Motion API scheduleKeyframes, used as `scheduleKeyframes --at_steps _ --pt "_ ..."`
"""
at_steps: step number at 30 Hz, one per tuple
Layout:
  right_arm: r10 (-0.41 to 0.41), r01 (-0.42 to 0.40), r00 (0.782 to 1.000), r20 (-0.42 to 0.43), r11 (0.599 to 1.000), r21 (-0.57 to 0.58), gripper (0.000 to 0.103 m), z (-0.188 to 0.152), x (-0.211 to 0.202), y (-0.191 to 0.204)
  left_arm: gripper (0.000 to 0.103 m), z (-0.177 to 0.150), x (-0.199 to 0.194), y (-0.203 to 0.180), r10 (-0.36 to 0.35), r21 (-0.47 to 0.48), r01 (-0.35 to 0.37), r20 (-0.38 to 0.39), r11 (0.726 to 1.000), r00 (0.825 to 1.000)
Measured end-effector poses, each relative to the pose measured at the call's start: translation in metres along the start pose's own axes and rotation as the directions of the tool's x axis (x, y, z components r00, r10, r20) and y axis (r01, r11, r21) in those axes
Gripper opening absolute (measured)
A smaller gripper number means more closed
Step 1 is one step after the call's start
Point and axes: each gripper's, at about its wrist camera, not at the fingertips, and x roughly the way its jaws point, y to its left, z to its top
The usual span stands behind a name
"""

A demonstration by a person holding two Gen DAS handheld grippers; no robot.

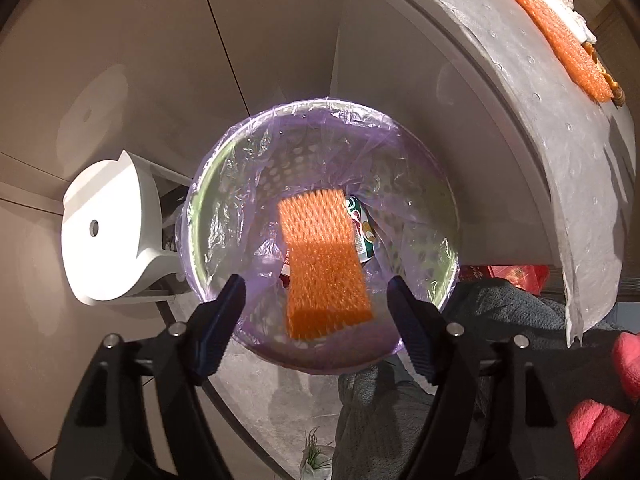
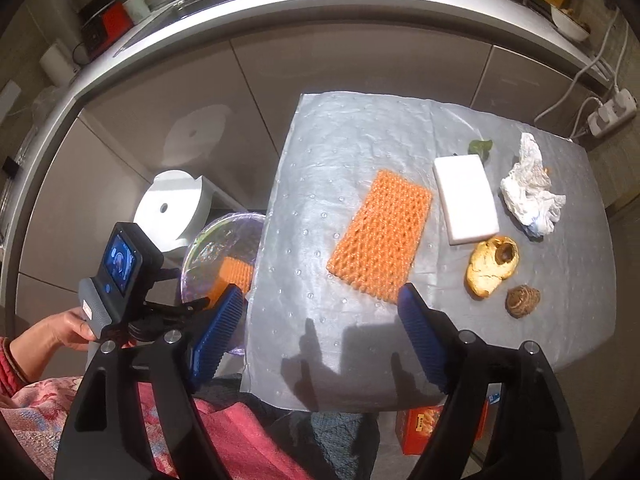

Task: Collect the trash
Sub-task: 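Grasp the second orange foam net on the pad with the left gripper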

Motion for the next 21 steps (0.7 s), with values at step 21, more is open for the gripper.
scheduleKeyframes --at_steps 21 --pt "-0.092 0.084 0.995 0.029 0.973 0.213 0.083 -0.012 -0.023 -0.104 0.085 0.089 -0.122 -0.1 -0.245 0.123 0.223 0.21 0.967 0.946"
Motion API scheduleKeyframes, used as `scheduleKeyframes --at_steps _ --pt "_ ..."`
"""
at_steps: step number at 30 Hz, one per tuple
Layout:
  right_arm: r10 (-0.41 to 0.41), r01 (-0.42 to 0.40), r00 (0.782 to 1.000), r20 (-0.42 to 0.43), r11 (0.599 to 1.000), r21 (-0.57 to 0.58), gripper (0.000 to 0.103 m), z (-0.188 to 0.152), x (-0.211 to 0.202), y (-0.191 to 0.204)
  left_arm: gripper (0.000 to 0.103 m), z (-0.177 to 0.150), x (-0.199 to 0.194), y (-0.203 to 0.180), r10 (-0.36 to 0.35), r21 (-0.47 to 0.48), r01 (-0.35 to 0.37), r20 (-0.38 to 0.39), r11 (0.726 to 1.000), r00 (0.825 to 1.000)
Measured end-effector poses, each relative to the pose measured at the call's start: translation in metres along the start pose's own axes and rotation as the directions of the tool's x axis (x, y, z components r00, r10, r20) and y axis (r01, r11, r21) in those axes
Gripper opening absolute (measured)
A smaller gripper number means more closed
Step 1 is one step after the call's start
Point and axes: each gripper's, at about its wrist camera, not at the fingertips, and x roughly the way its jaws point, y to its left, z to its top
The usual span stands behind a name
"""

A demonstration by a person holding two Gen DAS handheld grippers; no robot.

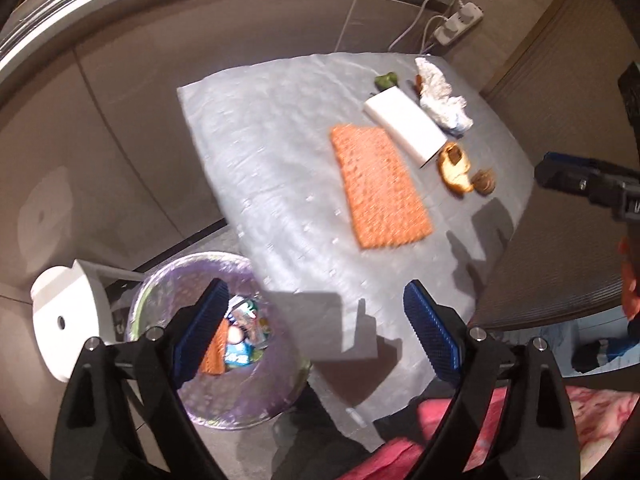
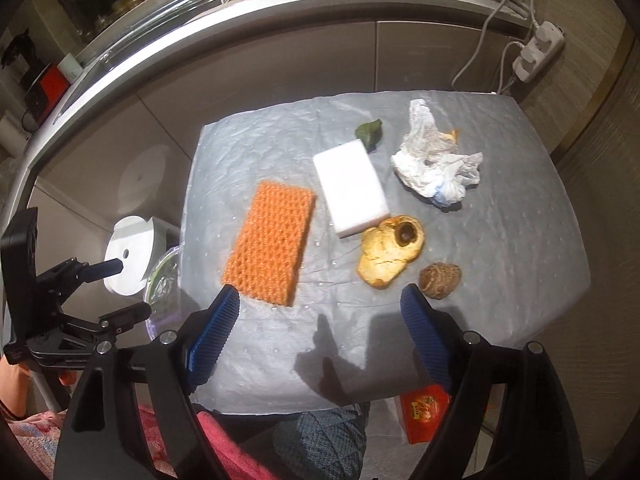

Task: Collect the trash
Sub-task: 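Grasp the second orange foam net on the pad with the left gripper, then grasp the white foam block with the right gripper while the left gripper lifts the net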

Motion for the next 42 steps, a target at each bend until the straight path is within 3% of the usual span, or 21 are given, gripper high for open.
scheduleKeyframes --at_steps 7,17,22,23,25,27,30,35,42 --pt "-0.012 0.011 1.0 0.015 1.0 0.026 0.083 0.0 -0.006 -0.044 0.085 0.054 0.061 -0.042 0.009 -0.044 -0.014 -0.096 0.999 0.995" --pt "0.007 -0.007 1.0 0.018 1.0 0.016 0.083 0.019 -0.002 -0.097 0.084 0.072 0.114 -0.062 0.063 -0.097 -0.084 -0.204 0.992 0.977" --pt "0.044 -0.044 0.999 0.013 0.999 -0.018 0.083 0.034 0.009 -0.107 0.054 0.074 0.124 -0.063 0.082 -0.11 -0.11 -0.237 0.988 0.968" --pt "0.051 -0.051 0.999 0.01 0.998 -0.029 0.083 0.037 0.012 -0.107 0.05 0.074 0.122 -0.064 0.083 -0.108 -0.109 -0.228 0.988 0.97" --pt "0.063 -0.063 0.998 0.006 0.997 -0.054 0.083 0.044 0.018 -0.103 0.026 0.074 0.121 -0.064 0.056 -0.112 -0.084 -0.23 0.99 0.972" --pt "0.077 -0.077 0.997 0.001 0.993 -0.085 0.083 0.051 0.025 -0.097 0.02 0.075 0.119 -0.064 0.021 -0.135 -0.053 -0.228 0.989 0.973" --pt "0.101 -0.102 0.995 -0.016 0.985 -0.136 0.083 0.06 0.037 -0.084 0.019 0.075 0.107 -0.066 0.054 -0.117 -0.075 -0.174 0.99 0.983" --pt "0.129 -0.142 0.989 -0.072 0.964 -0.226 0.083 0.074 0.073 -0.05 0.019 0.078 0.066 -0.058 0.02 -0.167 -0.037 -0.1 0.985 0.995" --pt "0.035 -0.085 0.987 -0.159 0.943 -0.321 0.074 0.083 0.137 -0.01 0.019 0.061 0.004 -0.027 0.095 -0.221 -0.094 -0.004 0.971 0.995"
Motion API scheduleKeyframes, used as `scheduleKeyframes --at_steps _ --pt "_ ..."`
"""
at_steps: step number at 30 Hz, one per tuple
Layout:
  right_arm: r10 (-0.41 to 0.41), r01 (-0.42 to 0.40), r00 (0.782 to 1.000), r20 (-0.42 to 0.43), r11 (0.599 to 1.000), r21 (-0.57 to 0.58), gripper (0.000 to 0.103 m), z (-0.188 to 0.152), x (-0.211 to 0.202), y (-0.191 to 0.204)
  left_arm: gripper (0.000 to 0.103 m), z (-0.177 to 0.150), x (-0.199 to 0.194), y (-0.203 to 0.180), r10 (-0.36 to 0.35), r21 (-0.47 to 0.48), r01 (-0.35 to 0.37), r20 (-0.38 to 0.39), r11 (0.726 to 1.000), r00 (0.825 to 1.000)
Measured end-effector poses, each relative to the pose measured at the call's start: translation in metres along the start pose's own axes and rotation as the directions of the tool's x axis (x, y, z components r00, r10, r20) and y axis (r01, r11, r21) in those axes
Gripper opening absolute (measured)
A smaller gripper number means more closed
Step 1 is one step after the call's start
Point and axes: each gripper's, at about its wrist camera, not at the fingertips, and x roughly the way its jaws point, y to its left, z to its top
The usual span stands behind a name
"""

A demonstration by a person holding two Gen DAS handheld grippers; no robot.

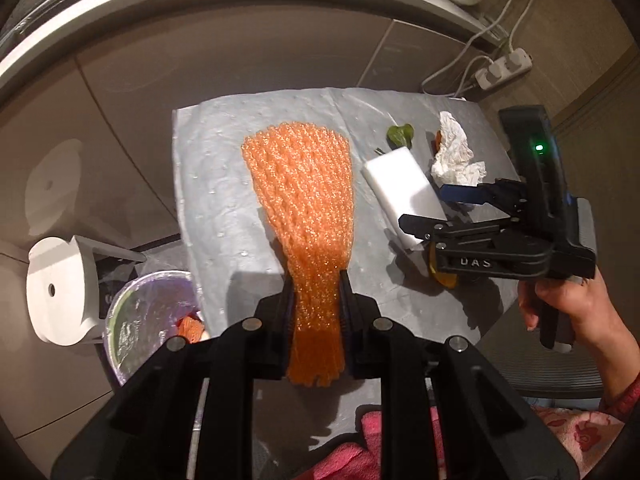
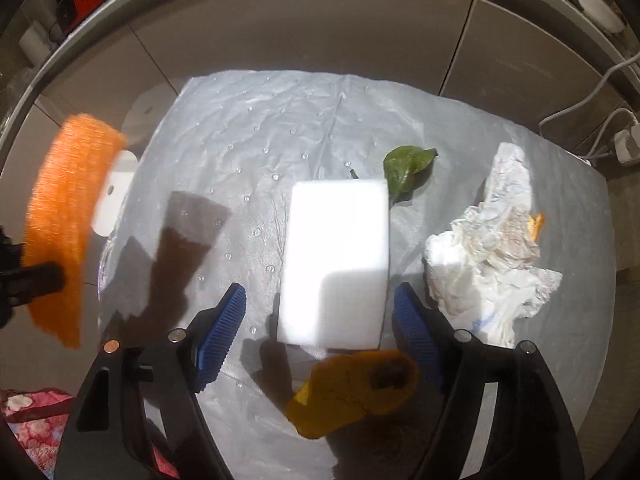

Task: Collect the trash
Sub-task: 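Grasp the white foam block with the right gripper while the left gripper lifts the net, then carry the white block over the bin and open the right gripper while the left gripper carries the net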

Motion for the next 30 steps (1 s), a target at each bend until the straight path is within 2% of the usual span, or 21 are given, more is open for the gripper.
scheduleKeyframes --at_steps 2,4,6,12,16,19,23,27,30 --pt "-0.033 0.033 0.999 -0.028 0.999 -0.002 0.073 0.003 0.014 0.002 0.019 -0.007 -0.01 0.018 0.034 -0.019 -0.033 0.016 0.999 0.999" --pt "-0.046 0.046 0.998 -0.051 0.999 0.001 0.065 0.005 0.024 0.003 0.019 -0.017 -0.017 0.037 0.062 -0.047 -0.061 0.016 0.997 0.998" --pt "-0.063 0.063 0.995 -0.076 0.998 0.009 0.062 0.004 0.031 0.002 0.019 -0.025 -0.021 0.057 0.083 -0.08 -0.082 0.012 0.993 0.997" --pt "-0.043 0.046 0.998 -0.037 0.996 0.072 0.06 0.005 0.018 0.001 0.019 -0.054 -0.032 0.102 0.116 -0.159 -0.114 0.007 0.981 0.993" --pt "-0.016 0.016 1.0 0.005 0.995 0.095 0.06 0.003 -0.013 0.014 0.019 -0.069 -0.037 0.118 0.13 -0.164 -0.127 0.01 0.978 0.991" --pt "0.036 -0.039 0.998 0.044 0.997 0.066 0.06 0.0 -0.042 0.047 0.019 -0.078 -0.041 0.13 0.13 -0.169 -0.126 0.012 0.978 0.991" --pt "0.167 -0.167 0.985 0.052 0.986 -0.001 0.06 -0.005 -0.061 0.111 0.019 -0.089 -0.048 0.144 0.133 -0.166 -0.129 0.012 0.978 0.991" --pt "0.254 -0.252 0.967 -0.001 0.96 -0.125 0.06 -0.017 -0.05 0.185 0.019 -0.1 -0.055 0.154 0.14 -0.151 -0.136 0.015 0.979 0.99" --pt "0.259 -0.266 0.964 -0.06 0.947 -0.179 0.06 -0.022 -0.026 0.228 0.019 -0.109 -0.058 0.165 0.142 -0.151 -0.14 0.004 0.979 0.99"
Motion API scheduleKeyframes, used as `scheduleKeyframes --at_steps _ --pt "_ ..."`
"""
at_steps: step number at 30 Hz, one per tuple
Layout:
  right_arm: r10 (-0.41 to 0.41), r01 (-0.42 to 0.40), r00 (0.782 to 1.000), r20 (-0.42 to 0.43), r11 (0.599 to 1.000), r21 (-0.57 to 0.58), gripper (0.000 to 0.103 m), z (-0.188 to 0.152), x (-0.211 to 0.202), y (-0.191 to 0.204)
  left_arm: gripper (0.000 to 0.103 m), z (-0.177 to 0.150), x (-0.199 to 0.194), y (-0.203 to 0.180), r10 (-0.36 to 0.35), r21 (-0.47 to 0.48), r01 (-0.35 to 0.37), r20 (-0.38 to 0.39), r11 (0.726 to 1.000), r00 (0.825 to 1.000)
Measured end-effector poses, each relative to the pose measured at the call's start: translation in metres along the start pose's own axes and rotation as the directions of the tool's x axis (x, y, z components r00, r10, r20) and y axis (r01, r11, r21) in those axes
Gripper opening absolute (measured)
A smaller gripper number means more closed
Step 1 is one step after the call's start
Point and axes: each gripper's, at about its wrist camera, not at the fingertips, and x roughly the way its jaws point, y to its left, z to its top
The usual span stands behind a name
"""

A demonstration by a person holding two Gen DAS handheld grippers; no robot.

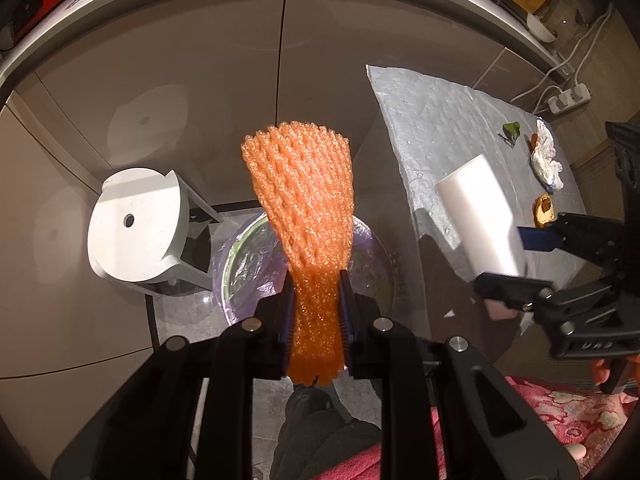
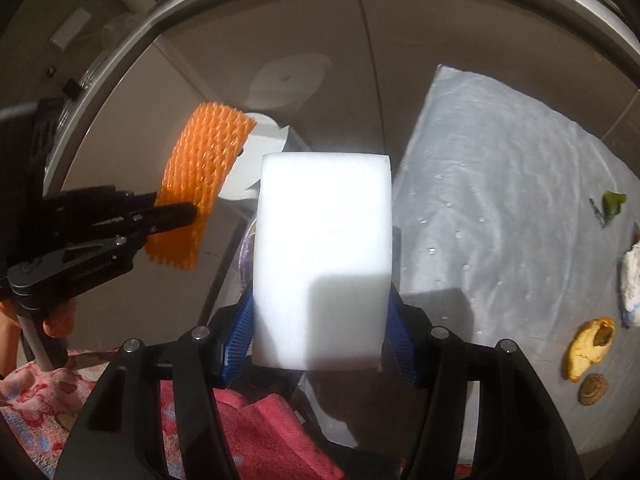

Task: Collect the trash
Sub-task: 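Carry the white block over the bin and open the right gripper while the left gripper carries the net, then lower the orange net into the bin and open the left gripper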

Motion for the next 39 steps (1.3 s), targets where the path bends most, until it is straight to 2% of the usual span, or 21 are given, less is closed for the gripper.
scheduleKeyframes --at_steps 5,12,18,23,27,33,36,39 --pt "0.01 -0.012 0.997 -0.076 1.0 -0.025 0.06 0.004 0.049 0.025 0.019 -0.013 -0.004 0.019 0.017 0.003 -0.017 -0.007 1.0 1.0" --pt "-0.018 0.007 0.992 -0.126 0.996 -0.091 0.061 0.01 0.1 0.046 0.019 -0.024 -0.003 0.036 0.034 0.005 -0.034 -0.024 0.999 0.999" --pt "-0.04 0.025 0.987 -0.157 0.995 -0.097 0.07 0.011 0.118 0.049 0.019 -0.025 0.003 0.041 0.032 0.019 -0.031 -0.042 0.999 0.999" --pt "-0.031 0.027 0.995 -0.094 0.999 -0.039 0.073 0.009 0.084 0.033 0.019 -0.022 0.014 0.039 0.01 0.029 -0.009 -0.058 1.0 0.998" --pt "-0.074 0.074 0.997 -0.015 0.997 0.005 0.078 0.002 0.036 0.018 0.019 -0.021 0.028 0.03 -0.004 0.07 0.01 -0.082 0.997 0.997" --pt "-0.141 0.129 0.986 0.091 0.984 0.122 0.081 -0.018 -0.036 -0.011 0.019 -0.02 0.061 0.012 -0.022 0.151 0.041 -0.131 0.988 0.991" --pt "-0.18 0.159 0.977 0.111 0.971 0.178 0.081 -0.028 -0.061 -0.024 0.02 -0.023 0.083 0.006 -0.032 0.179 0.062 -0.166 0.982 0.986" --pt "-0.219 0.188 0.968 0.12 0.956 0.224 0.083 -0.035 -0.074 -0.039 0.026 -0.026 0.108 0.004 -0.043 0.174 0.082 -0.215 0.981 0.976"
